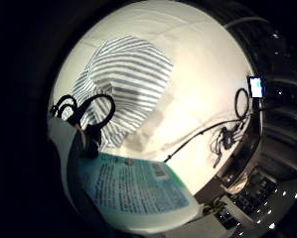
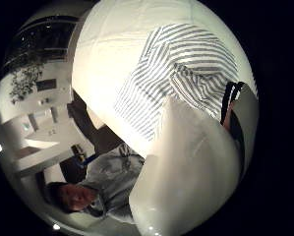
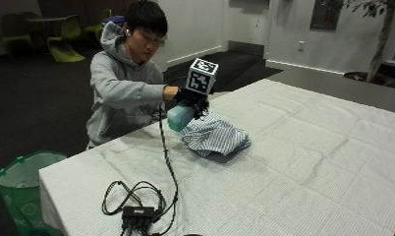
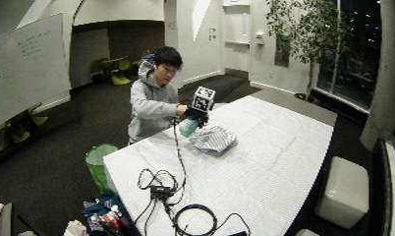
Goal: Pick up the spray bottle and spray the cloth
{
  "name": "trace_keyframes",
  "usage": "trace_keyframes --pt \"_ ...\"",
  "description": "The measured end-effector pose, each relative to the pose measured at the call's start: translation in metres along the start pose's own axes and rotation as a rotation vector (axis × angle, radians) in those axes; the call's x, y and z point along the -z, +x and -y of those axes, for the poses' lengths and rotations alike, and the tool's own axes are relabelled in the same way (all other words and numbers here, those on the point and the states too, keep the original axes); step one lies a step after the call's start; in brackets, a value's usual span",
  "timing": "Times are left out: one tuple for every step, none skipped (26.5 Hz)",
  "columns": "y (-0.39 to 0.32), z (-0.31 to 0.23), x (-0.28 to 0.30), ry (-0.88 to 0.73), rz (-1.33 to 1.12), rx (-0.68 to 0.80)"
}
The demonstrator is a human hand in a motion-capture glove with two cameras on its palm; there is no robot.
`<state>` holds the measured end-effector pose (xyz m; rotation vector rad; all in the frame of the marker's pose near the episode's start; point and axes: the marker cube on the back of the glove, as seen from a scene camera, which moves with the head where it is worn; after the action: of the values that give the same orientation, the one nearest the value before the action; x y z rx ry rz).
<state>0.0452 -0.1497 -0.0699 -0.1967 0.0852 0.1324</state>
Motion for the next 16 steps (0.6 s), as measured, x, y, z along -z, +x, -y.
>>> trace_keyframes --pt "-0.002 -0.001 0.003 0.004 -0.003 -0.003" --pt "-0.004 -0.002 0.005 0.007 -0.006 -0.006" --pt "-0.006 -0.002 0.007 0.008 -0.011 -0.009" --pt "-0.006 -0.002 0.008 0.007 -0.017 -0.012" --pt "-0.007 -0.001 0.007 0.006 -0.023 -0.016" --pt "-0.008 0.000 0.005 0.003 -0.027 -0.022" --pt "-0.009 0.001 0.002 -0.001 -0.029 -0.030" --pt "-0.010 0.003 -0.002 -0.006 -0.030 -0.037" --pt "-0.011 0.005 -0.006 -0.012 -0.030 -0.041" --pt "-0.011 0.007 -0.011 -0.018 -0.030 -0.041" --pt "-0.012 0.009 -0.015 -0.022 -0.028 -0.038" --pt "-0.012 0.010 -0.019 -0.024 -0.025 -0.031" --pt "-0.012 0.011 -0.021 -0.023 -0.018 -0.022" --pt "-0.013 0.012 -0.023 -0.018 -0.008 -0.012" --pt "-0.014 0.013 -0.023 -0.009 0.007 0.001" --pt "-0.017 0.014 -0.022 0.006 0.029 0.016"
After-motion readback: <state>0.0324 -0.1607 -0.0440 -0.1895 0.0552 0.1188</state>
